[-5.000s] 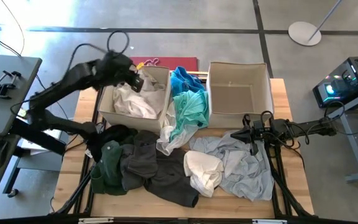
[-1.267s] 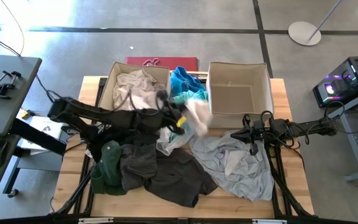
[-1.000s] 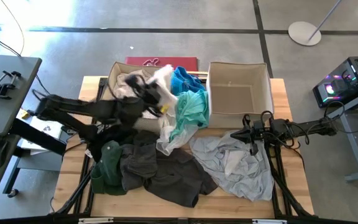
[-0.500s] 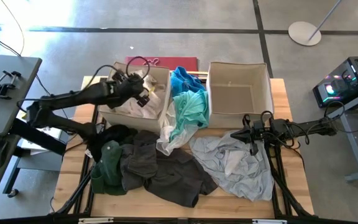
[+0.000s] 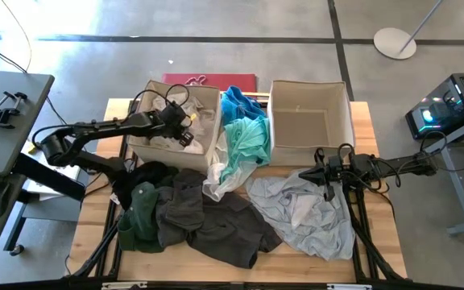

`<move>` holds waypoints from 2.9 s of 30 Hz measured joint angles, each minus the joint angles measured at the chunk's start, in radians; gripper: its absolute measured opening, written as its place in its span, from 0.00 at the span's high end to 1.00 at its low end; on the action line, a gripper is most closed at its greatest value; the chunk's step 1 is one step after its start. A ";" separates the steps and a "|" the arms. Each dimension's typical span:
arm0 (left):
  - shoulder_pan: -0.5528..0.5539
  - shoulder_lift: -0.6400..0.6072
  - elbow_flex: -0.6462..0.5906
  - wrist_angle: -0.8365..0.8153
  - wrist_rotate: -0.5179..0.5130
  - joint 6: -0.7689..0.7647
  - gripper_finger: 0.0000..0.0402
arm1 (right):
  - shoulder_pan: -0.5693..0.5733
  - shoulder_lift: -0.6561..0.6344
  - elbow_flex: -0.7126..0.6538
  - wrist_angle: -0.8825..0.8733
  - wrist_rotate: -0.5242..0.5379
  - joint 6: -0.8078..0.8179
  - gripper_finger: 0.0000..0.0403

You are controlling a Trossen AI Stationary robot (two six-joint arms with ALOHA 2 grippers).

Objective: Sort clothes
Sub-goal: Put the white boxer into the left laundry organizer, then put the blue patterned shirt into the left laundry organizer

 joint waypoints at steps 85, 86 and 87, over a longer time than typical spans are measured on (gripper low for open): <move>-0.700 -0.077 -0.032 0.860 0.005 0.236 0.46 | 0.213 1.089 0.806 -1.093 -0.110 0.708 0.26; -0.700 -0.077 -0.032 0.859 0.005 0.236 0.46 | 0.212 1.111 0.784 -1.081 -0.109 0.735 0.26; -0.700 -0.077 -0.032 0.860 0.005 0.236 0.46 | 0.213 1.133 0.760 -1.065 -0.109 0.752 0.26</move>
